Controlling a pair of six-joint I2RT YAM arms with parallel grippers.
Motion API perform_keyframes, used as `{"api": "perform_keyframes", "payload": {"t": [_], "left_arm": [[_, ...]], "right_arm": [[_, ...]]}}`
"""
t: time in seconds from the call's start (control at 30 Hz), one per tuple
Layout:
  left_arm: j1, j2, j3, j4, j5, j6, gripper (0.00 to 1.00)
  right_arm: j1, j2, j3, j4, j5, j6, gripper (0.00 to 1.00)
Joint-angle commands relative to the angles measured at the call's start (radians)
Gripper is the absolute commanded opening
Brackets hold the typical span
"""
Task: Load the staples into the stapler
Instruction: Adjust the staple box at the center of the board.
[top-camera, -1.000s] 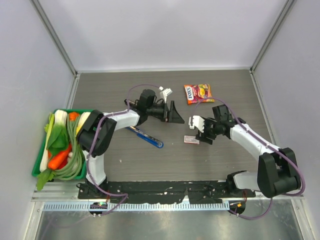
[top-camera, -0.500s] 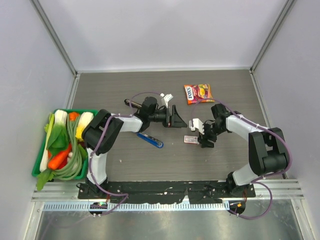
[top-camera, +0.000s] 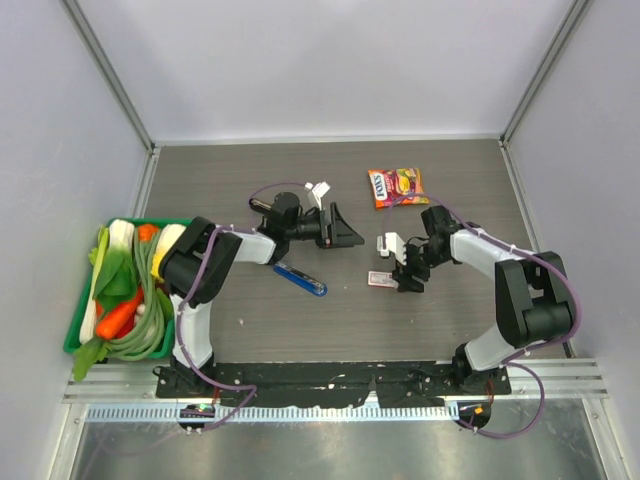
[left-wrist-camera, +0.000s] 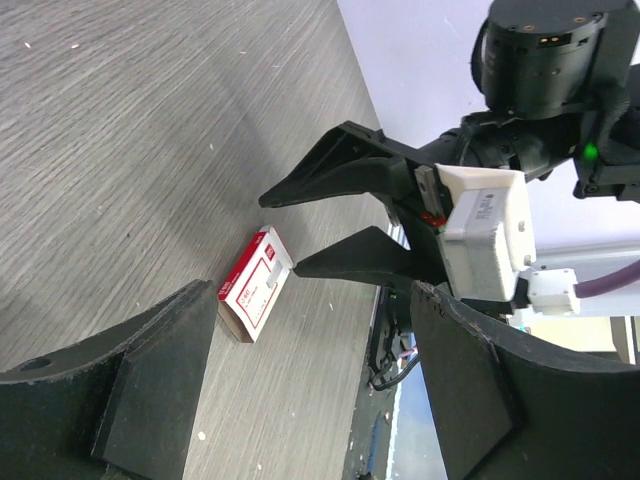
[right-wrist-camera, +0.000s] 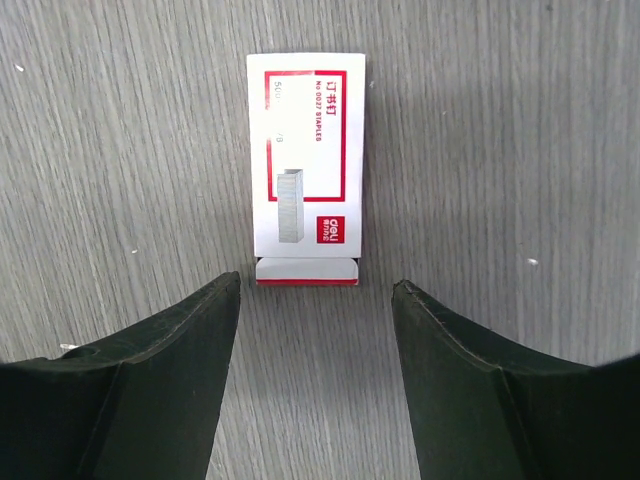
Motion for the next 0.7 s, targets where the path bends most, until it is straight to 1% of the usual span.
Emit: {"api": "perform_keyframes", "payload": {"t": [0.0,0.27,0.33,0.37,0.4,0.47,0.67], "left_arm": [[-0.003,-0.035,-0.004,0.080,0.005,-0.017,0.82],[0.002,-0.025,-0.012,0.111,0.007,-0.037,0.82],[0.002,-0.027,-0.012,0.114,0.007,-0.038,0.82],[0.002,-0.027,-0.013,0.114,0.007,-0.038,0.82],[0.002,-0.028,-0.015,0.116,0.007,-0.038,0.82],[0.003,-0.028,-0.015,0.116,0.007,-0.038,0.82],[0.006,-0.013,-0.009,0.117,0.008,-0.049,0.82]], "right_arm": [[0.021,0.030,0.031,0.008,0.011,0.020,0.67],[0.038,0.030,0.020,0.012,0.026,0.015,0.67],[0.041,0.033,0.023,0.014,0.028,0.018,0.64],[0.039,0.034,0.023,0.014,0.028,0.020,0.62],[0.041,0.034,0.024,0.014,0.028,0.020,0.58],[0.041,0.033,0.023,0.014,0.023,0.021,0.54],[0.038,0.010,0.008,0.019,0.023,0.011,0.51]]}}
